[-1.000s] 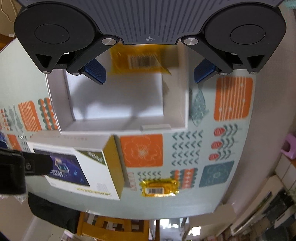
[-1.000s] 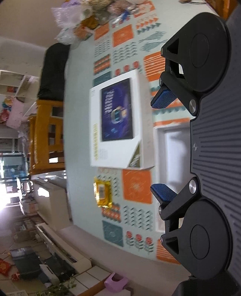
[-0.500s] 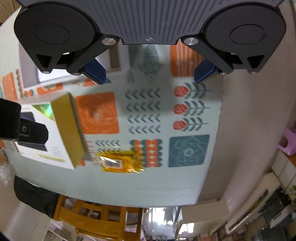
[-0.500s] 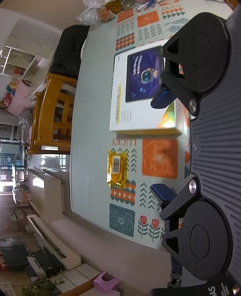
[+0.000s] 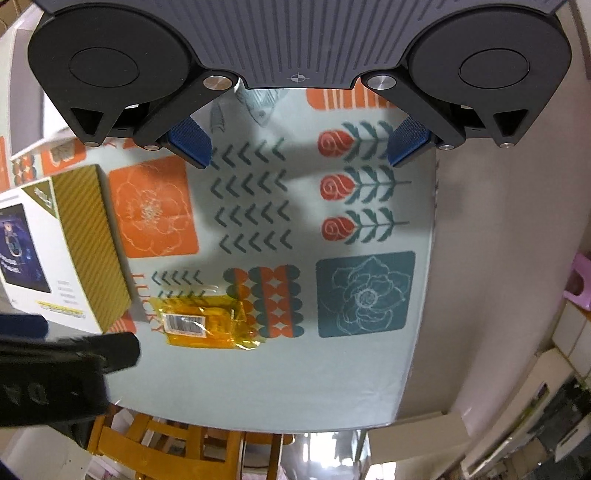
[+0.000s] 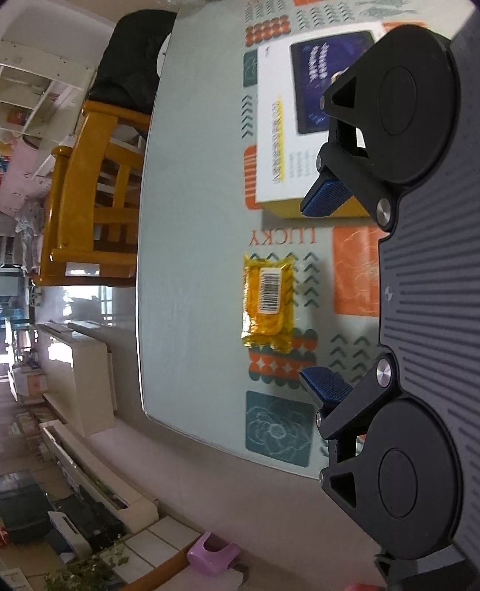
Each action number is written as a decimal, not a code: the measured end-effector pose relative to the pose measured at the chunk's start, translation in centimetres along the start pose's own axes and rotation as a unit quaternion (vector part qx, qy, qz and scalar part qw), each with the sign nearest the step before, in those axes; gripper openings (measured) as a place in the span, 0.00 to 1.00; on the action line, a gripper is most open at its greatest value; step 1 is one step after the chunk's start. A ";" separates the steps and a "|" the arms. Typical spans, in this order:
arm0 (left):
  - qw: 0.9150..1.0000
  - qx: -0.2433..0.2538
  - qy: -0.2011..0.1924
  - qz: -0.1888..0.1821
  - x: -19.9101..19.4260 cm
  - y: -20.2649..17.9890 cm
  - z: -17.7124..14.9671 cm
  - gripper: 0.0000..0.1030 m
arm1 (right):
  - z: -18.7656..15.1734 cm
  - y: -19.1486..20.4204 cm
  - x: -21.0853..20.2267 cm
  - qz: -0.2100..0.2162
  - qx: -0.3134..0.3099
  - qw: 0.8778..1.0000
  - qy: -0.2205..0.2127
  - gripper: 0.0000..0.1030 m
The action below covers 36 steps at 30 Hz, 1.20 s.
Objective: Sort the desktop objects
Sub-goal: 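Move the right tool to the other yellow snack pack, then close the right gripper on the yellow snack pack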
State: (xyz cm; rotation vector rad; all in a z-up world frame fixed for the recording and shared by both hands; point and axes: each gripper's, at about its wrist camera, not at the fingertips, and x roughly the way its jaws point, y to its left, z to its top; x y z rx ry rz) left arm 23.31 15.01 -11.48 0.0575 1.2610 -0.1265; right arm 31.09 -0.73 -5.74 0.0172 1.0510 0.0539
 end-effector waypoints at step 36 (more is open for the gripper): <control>0.998 0.002 0.053 -0.034 7.7 0.3 4.4 1.00 | 3.7 0.7 15.1 0.028 0.004 0.994 0.103 1.00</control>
